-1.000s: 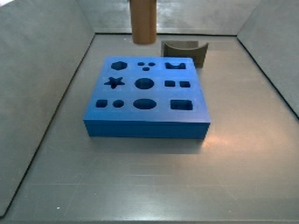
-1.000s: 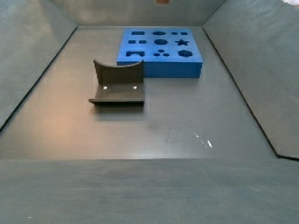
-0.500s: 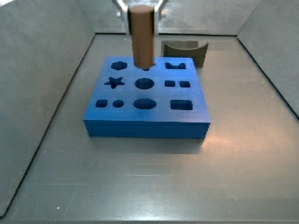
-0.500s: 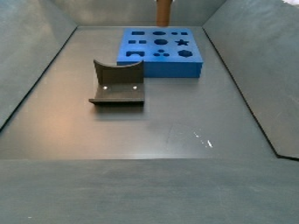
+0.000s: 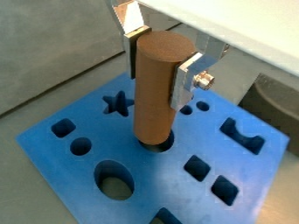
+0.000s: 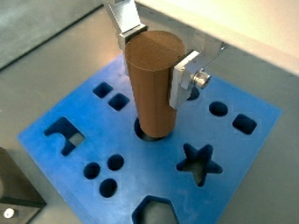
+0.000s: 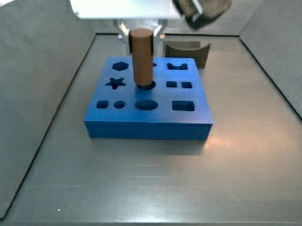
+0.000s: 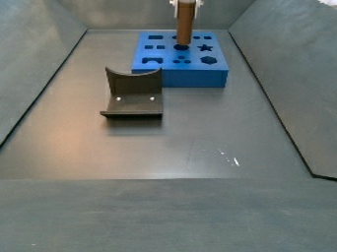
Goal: Insert the round object.
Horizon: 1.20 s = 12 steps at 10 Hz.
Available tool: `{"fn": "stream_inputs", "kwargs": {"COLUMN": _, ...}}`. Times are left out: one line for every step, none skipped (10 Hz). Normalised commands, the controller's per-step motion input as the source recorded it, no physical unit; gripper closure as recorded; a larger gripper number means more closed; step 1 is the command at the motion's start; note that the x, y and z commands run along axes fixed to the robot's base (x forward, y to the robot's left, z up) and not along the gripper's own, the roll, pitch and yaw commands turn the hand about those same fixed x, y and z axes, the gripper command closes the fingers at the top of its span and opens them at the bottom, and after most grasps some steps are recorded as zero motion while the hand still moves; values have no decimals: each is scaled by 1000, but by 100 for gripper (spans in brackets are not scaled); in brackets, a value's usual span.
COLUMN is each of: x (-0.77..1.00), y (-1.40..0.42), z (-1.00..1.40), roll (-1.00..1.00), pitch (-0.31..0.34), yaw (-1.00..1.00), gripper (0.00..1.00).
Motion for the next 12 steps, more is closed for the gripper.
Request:
{"fn": "stream_inputs", "kwargs": {"x": 91, "y": 54, "z": -220, "roll": 71, "pitch": 0, "yaw": 0, "gripper": 100}}
{"fn": "stream_inputs", "kwargs": {"x": 97, "y": 9, "z": -271, "roll": 64, "pitch": 0, "yaw": 0, "gripper": 100}}
{"fn": "stream_inputs", "kwargs": {"x": 146, "y": 11, "z": -309, "roll": 66, "pitch": 0, "yaw": 0, "gripper": 100}}
{"fn": "stream_inputs", "kwargs": {"x": 254, "y": 0, "z": -360, "roll": 31, "pitch": 0, "yaw": 0, "gripper": 100}}
{"fn": "stream_inputs", "kwargs": {"x": 280, "y": 0, "z": -369, "roll": 0, "pitch": 0, "yaw": 0, "gripper": 100}}
{"fn": "stream_inputs", "kwargs": {"x": 263, "y": 0, "z": -403, "roll": 0, "pitch": -4, "yaw": 0, "gripper": 100}}
{"fn": "stream_inputs", "kwargs": {"x": 197, "y": 0, "z": -414, "roll": 0, "pitch": -20, "yaw": 0, "gripper": 100}}
{"fn": "stream_inputs", "kwargs": {"x": 0, "y": -14, "z": -466, "roll": 34, "pitch": -104, "yaw": 0, "gripper": 100}}
{"fn": "stream_inputs", "kwargs": {"x": 0, "y": -46, "z": -474, "roll": 50, "pitch": -157, "yaw": 0, "gripper": 100}}
{"fn": "stream_inputs", "kwargs": {"x": 0, "y": -43, "z": -426, "roll": 40, "pitch": -149, "yaw": 0, "gripper": 100}}
{"fn": "stream_inputs", "kwargs": {"x": 0, "y": -63, "z": -366, "roll": 53, "pitch": -136, "yaw": 0, "gripper": 100}}
{"fn": "stream_inputs", "kwargs": {"x": -3, "y": -26, "z": -346, "roll": 40, "pitch": -139, "yaw": 0, "gripper": 100}}
